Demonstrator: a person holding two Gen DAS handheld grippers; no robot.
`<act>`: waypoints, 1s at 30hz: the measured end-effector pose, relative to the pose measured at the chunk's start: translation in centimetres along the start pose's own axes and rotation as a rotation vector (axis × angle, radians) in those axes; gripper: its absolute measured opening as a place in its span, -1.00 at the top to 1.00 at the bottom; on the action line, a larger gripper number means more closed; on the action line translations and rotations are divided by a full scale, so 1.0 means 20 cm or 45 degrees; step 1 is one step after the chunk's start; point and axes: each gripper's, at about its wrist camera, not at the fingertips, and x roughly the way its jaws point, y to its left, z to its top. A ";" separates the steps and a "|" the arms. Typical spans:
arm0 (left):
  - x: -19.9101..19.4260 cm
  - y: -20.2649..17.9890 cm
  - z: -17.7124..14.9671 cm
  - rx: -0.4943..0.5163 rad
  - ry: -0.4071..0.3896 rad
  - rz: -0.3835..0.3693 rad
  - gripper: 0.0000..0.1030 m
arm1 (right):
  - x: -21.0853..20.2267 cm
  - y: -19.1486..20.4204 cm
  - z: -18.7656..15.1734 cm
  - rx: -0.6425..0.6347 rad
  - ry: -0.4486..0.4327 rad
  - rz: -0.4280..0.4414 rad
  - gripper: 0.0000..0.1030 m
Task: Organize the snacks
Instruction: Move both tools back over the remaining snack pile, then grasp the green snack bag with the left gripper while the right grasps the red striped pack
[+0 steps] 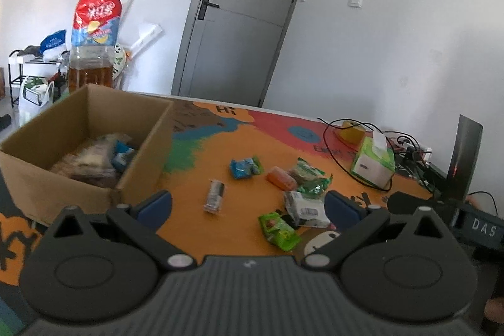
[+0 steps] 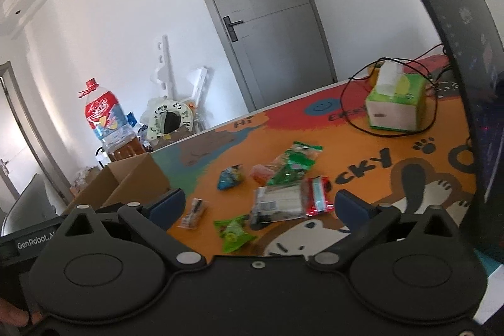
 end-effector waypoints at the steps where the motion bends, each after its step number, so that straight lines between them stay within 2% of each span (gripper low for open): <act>1: 0.02 -0.01 0.00 -0.004 0.005 -0.004 -0.98 | 0.00 -0.02 0.00 0.013 0.002 0.005 -0.98; 4: 0.07 -0.03 -0.02 -0.010 0.026 -0.019 -0.95 | 0.02 -0.08 -0.01 0.038 0.009 0.014 -0.91; 7: 0.13 -0.06 -0.05 0.003 0.042 -0.027 -0.91 | 0.05 -0.13 -0.03 0.049 0.026 0.010 -0.71; 17: 0.38 -0.09 -0.12 -0.027 0.150 -0.014 -0.43 | 0.22 -0.23 -0.05 0.081 0.084 -0.032 -0.15; 26: 0.57 -0.14 -0.19 -0.018 0.229 0.002 -0.17 | 0.36 -0.28 -0.03 0.070 0.117 -0.082 0.09; 28: 0.61 -0.15 -0.20 0.005 0.244 0.038 -0.14 | 0.40 -0.30 -0.03 0.074 0.132 -0.089 0.10; 30: 0.63 -0.15 -0.20 0.011 0.242 0.033 -0.08 | 0.43 -0.31 -0.03 0.069 0.143 -0.090 0.11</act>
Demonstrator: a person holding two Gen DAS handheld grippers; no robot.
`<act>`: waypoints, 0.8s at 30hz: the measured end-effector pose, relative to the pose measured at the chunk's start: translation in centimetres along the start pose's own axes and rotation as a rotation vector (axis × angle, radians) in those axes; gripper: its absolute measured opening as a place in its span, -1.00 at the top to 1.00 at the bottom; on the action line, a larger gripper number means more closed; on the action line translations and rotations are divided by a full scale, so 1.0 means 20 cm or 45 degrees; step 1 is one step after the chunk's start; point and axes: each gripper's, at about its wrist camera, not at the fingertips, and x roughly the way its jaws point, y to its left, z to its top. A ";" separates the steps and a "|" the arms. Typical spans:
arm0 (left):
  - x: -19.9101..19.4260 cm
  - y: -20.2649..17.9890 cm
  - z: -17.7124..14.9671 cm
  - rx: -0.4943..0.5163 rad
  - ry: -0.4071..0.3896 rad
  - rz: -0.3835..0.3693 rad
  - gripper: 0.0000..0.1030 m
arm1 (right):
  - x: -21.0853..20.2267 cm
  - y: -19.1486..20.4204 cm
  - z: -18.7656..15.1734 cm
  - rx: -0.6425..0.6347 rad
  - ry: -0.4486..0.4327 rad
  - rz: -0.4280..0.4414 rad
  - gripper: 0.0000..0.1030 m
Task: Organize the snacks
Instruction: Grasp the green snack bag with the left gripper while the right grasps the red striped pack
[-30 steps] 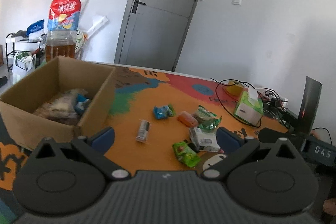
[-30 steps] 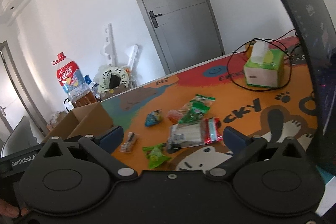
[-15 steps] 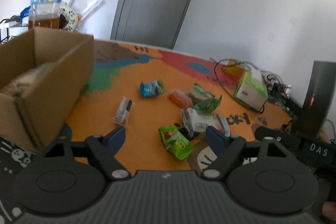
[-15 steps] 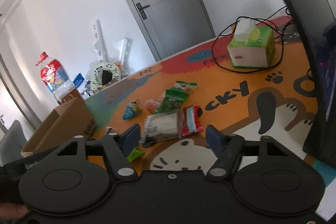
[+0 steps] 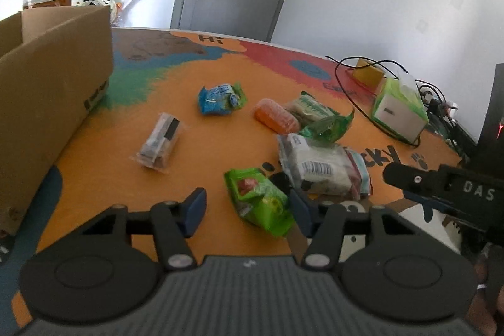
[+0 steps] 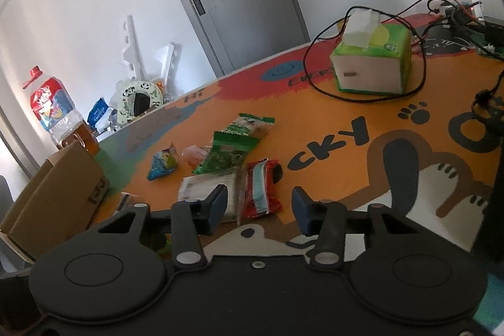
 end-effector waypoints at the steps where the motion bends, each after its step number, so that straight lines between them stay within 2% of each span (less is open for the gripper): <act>1: 0.01 -0.01 0.00 0.013 -0.007 0.008 -0.03 | 0.02 0.00 0.00 -0.004 0.004 -0.002 0.11; 4: 0.04 -0.01 0.02 0.022 -0.018 0.024 0.20 | 0.05 -0.01 0.01 -0.007 0.015 -0.005 0.11; 5: 0.04 -0.01 0.02 0.017 -0.017 0.025 0.35 | 0.06 -0.01 0.01 -0.008 0.018 -0.004 0.11; 18: 0.07 0.05 0.07 0.005 -0.018 0.010 0.42 | 0.24 0.00 0.06 -0.055 0.060 -0.043 0.11; 24: 0.07 0.08 0.08 -0.003 -0.013 0.014 0.42 | 0.25 0.07 0.04 -0.132 0.064 -0.086 0.15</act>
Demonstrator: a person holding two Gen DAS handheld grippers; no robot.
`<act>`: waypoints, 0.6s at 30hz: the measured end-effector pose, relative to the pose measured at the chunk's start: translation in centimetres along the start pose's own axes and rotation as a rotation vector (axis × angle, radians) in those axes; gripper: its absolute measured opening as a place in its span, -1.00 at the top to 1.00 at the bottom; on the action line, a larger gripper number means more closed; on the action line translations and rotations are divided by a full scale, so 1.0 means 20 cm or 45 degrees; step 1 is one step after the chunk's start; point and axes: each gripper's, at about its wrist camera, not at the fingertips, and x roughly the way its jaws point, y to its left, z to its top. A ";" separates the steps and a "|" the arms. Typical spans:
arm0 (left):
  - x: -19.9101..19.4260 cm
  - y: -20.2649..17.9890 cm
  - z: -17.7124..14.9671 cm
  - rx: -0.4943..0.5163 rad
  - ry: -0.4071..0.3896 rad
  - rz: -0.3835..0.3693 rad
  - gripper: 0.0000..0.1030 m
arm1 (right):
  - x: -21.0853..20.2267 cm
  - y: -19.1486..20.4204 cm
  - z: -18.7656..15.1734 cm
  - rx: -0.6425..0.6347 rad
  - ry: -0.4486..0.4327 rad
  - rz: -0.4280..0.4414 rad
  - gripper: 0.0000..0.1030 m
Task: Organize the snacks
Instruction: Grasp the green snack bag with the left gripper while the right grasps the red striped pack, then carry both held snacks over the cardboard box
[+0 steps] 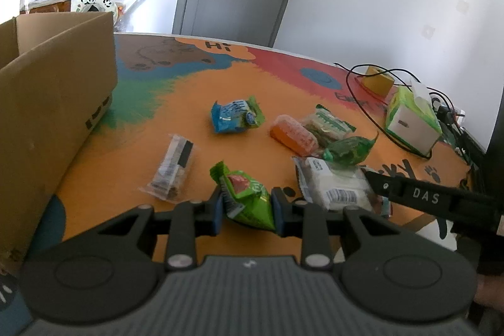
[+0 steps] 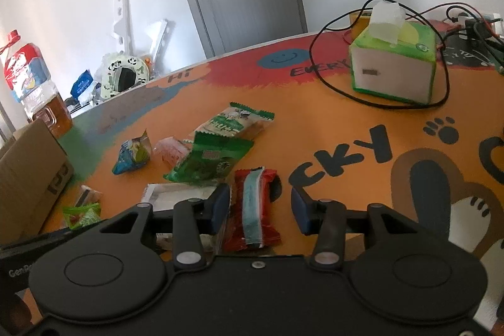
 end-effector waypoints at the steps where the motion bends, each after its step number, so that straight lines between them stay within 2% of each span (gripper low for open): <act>1: 0.00 0.00 0.00 -0.001 0.000 0.002 0.42 | 0.00 0.01 -0.01 -0.010 0.002 -0.004 0.20; 5: -0.04 0.02 0.00 -0.008 -0.008 0.003 0.42 | -0.03 0.05 -0.05 -0.101 0.002 -0.054 0.44; 8: -0.10 0.01 0.00 0.001 -0.032 -0.003 0.42 | -0.08 0.05 -0.07 -0.087 0.015 -0.040 0.52; 18: -0.27 0.00 -0.03 0.005 -0.087 -0.014 0.42 | -0.24 0.02 -0.15 0.016 -0.007 0.012 0.59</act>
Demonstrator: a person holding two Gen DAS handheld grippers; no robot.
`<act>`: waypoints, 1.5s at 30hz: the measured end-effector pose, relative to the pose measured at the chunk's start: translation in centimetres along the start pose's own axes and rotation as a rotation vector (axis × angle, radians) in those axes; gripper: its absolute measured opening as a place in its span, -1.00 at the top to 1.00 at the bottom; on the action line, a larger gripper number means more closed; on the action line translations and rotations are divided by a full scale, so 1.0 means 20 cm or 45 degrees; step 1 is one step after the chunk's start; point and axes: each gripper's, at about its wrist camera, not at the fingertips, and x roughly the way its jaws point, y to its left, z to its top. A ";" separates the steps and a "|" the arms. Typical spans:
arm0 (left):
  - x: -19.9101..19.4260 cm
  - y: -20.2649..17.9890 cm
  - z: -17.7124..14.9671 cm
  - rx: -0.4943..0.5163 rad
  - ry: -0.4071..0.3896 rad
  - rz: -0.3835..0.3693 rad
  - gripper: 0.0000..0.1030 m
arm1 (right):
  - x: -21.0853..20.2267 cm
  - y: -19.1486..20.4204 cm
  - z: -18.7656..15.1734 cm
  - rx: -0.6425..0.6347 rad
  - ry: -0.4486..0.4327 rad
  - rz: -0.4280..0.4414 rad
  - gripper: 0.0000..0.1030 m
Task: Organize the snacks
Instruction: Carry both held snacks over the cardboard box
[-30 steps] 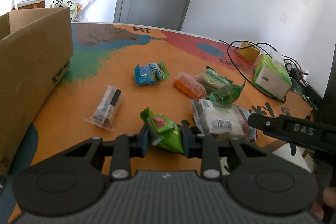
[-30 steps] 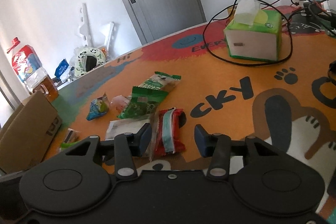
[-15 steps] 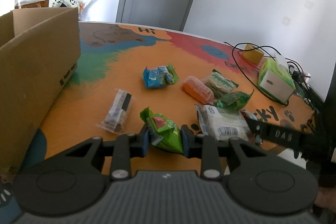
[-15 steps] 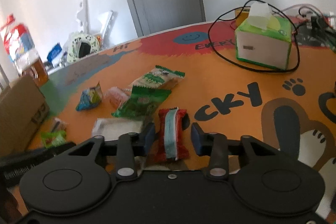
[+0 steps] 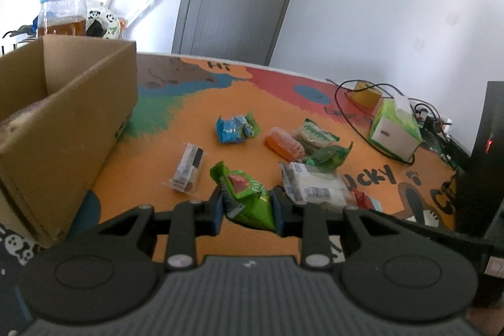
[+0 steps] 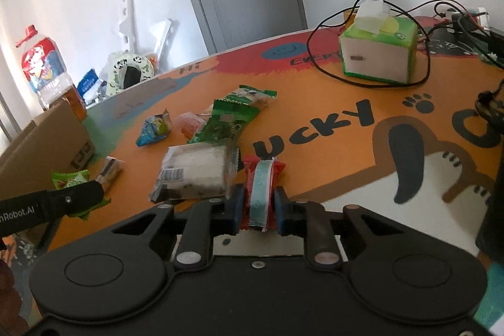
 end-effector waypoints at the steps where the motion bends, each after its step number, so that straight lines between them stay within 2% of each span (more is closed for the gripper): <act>1: -0.02 0.00 0.00 0.001 -0.008 0.000 0.42 | -0.02 0.00 0.00 0.005 -0.009 0.002 0.59; 15: -0.25 0.05 0.09 -0.024 -0.144 0.034 0.42 | -0.18 0.19 0.09 -0.043 -0.144 0.132 0.59; 22: -0.37 0.17 0.12 -0.066 -0.198 0.081 0.42 | -0.23 0.35 0.12 -0.086 -0.188 0.201 0.59; 36: -0.59 0.43 0.25 -0.095 -0.282 0.182 0.42 | -0.27 0.67 0.14 -0.167 -0.225 0.358 0.59; 45: -0.66 0.59 0.32 -0.117 -0.302 0.216 0.42 | -0.26 0.86 0.14 -0.219 -0.216 0.421 0.59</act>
